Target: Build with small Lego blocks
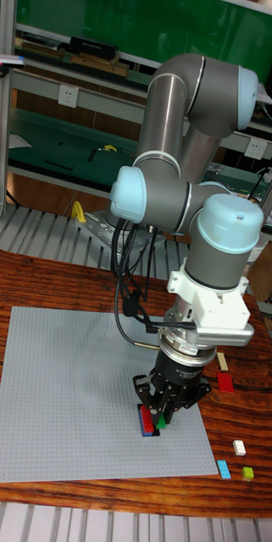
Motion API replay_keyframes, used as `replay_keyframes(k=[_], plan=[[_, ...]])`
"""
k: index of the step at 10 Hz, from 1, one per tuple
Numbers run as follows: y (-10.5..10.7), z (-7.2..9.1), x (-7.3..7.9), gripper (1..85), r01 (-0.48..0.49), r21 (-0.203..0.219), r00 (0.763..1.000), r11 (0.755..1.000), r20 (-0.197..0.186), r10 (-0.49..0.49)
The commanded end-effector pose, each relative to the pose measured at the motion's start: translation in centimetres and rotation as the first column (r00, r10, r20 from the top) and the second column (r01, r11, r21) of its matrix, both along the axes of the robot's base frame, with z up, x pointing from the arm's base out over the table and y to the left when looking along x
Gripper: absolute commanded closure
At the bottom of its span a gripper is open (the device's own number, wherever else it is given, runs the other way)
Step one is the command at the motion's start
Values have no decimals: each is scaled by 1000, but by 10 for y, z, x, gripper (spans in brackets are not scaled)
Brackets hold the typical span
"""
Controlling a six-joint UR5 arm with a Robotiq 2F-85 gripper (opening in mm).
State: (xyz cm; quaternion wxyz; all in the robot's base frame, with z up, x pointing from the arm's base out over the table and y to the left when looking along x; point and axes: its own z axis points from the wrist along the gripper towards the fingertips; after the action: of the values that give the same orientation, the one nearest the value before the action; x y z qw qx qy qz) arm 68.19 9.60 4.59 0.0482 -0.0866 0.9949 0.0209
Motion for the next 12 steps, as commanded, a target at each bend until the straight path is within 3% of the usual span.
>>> replay_keyframes(k=[1,4,5,6,9,12], plan=[[-12,-3,-12,843,-11,-7,1000,1000,-2,11],[-9,0,-8,843,18,12,1000,1000,6,-18],[-19,0,-9,843,27,-25,1000,999,3,-27],[-20,-1,-11,843,25,-29,1000,999,-4,-25],[-10,-3,-17,843,40,9,999,999,-30,-39],[-9,-4,-7,843,5,-12,1000,1000,-21,-5]])
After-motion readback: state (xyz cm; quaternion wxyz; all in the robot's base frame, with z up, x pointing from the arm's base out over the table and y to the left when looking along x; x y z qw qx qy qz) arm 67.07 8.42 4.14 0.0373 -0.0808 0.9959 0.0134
